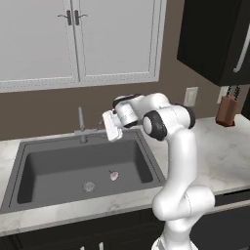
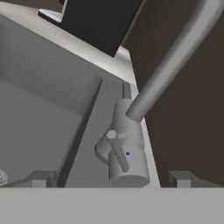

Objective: Turn on the sink faucet. Then move the garlic from the counter to the sink. Turn off the sink. Move the vegetable from the sink to the pot next to the stove. Finally move the pot to the rear right burner.

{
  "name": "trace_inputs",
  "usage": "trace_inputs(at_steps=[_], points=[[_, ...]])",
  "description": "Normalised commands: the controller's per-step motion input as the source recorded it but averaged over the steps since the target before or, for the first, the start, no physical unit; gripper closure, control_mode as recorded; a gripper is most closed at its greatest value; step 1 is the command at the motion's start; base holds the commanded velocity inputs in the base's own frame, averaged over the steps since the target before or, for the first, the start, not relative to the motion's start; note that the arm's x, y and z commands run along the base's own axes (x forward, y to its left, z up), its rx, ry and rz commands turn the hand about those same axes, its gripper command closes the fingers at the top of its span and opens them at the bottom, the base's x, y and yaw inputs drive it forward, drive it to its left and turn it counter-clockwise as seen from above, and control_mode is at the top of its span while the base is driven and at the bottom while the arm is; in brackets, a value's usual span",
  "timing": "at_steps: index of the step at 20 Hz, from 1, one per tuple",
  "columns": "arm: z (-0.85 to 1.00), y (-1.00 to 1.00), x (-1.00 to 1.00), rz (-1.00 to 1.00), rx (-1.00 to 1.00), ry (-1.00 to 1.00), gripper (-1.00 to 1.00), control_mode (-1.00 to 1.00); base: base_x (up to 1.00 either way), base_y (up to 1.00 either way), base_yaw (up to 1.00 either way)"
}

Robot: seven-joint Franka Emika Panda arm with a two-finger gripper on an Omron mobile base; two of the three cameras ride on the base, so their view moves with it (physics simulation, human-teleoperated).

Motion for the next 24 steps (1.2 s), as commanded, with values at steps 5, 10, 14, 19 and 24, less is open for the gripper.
trace_inputs(at_steps=[5,10,14,19,24], points=[[0.06,-0.25,-0.45,0.0,0.0,-0.08,-1.0,-1.0,0.0,0.0,0.0],[0.26,-0.02,-0.63,0.0,0.0,-0.09,-1.0,-1.0,0.0,0.0,0.0],[0.41,0.05,-0.5,-0.03,0.0,-0.08,-1.0,-1.0,0.0,0.0,0.0],[0.44,0.13,-0.44,-0.05,0.0,-0.02,-1.0,-1.0,0.0,0.0,0.0],[0.32,0.09,-0.38,-0.05,-0.04,0.04,-1.0,-1.0,0.0,0.0,0.0]])
